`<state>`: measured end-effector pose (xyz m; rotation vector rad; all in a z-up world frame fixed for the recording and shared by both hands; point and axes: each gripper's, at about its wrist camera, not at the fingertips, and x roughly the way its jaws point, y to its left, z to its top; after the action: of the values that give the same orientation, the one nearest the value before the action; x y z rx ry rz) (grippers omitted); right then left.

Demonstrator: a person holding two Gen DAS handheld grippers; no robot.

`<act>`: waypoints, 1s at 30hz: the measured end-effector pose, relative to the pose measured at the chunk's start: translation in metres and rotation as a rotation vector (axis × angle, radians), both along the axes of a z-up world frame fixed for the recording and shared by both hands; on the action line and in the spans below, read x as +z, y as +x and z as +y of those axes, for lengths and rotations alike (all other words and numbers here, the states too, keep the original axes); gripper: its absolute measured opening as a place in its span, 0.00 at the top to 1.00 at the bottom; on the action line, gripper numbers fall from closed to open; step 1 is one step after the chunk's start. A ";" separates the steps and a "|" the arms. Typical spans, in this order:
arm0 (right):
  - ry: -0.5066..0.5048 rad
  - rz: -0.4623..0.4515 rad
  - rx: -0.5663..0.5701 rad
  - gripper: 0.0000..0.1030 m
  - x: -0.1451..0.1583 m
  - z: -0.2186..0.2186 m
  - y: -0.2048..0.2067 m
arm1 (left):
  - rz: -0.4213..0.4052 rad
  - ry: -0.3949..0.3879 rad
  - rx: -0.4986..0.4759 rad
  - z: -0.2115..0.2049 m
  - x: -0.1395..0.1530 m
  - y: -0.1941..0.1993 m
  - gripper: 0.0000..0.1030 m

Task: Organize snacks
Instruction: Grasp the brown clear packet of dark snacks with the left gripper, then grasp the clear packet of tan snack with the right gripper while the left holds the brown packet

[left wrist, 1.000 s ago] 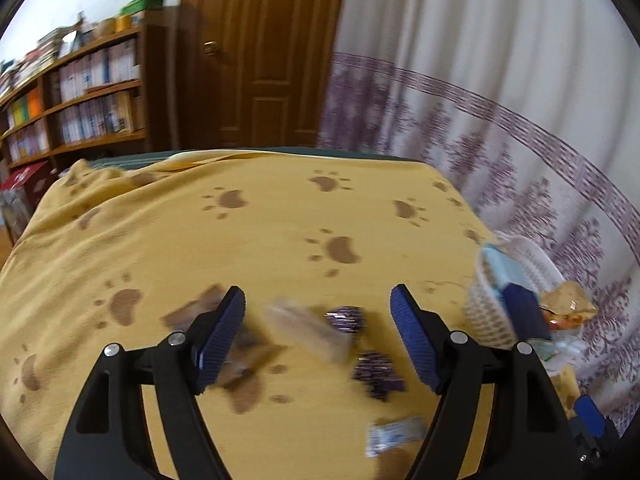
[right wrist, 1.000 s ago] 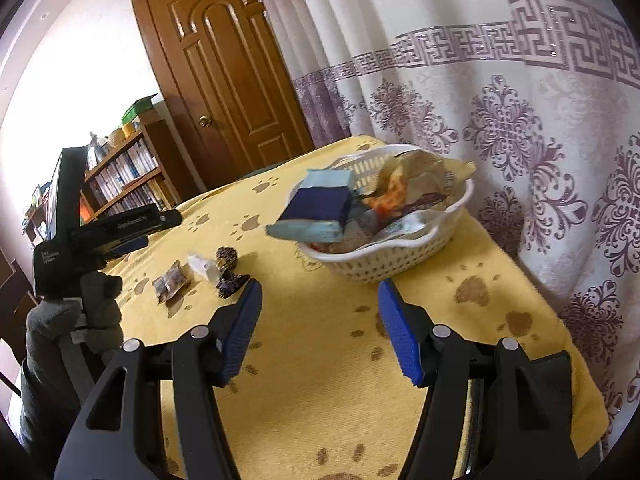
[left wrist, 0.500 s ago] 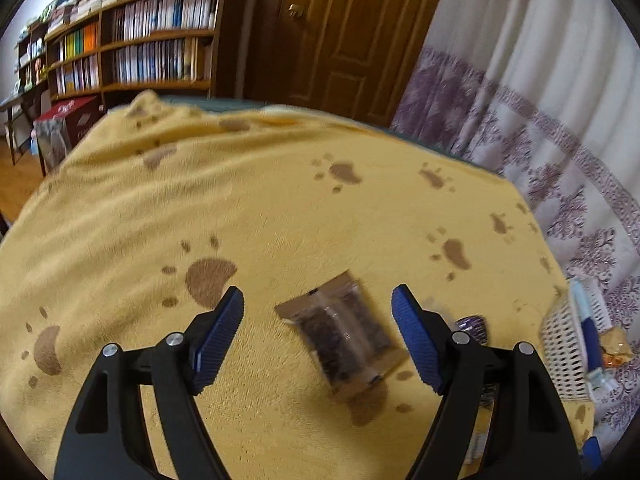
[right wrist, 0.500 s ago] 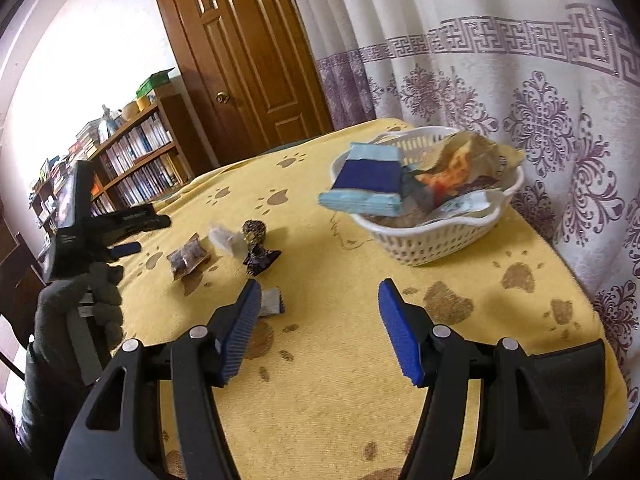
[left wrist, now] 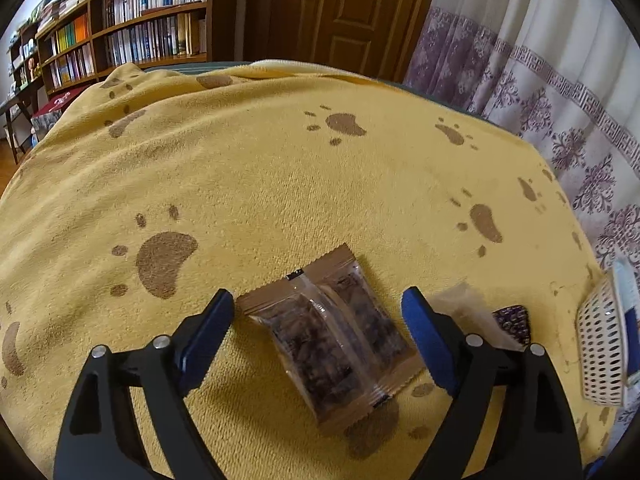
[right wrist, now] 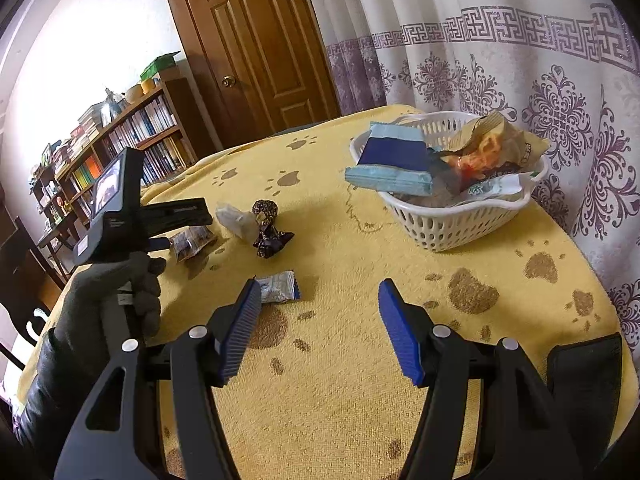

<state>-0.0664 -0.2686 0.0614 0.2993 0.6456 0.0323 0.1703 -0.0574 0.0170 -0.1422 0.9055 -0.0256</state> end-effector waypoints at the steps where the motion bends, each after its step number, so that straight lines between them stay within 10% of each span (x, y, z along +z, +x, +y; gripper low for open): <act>1: 0.000 0.002 -0.001 0.39 0.000 0.000 0.000 | -0.007 0.009 -0.001 0.000 -0.001 -0.001 0.17; 30: -0.022 0.039 0.085 0.39 -0.002 0.029 0.042 | -0.082 -0.004 0.042 0.053 0.022 -0.055 0.42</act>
<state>-0.0245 -0.2394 0.0592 0.2515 0.6967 0.1007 0.1151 -0.0045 0.0390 -0.1625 0.8203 0.0058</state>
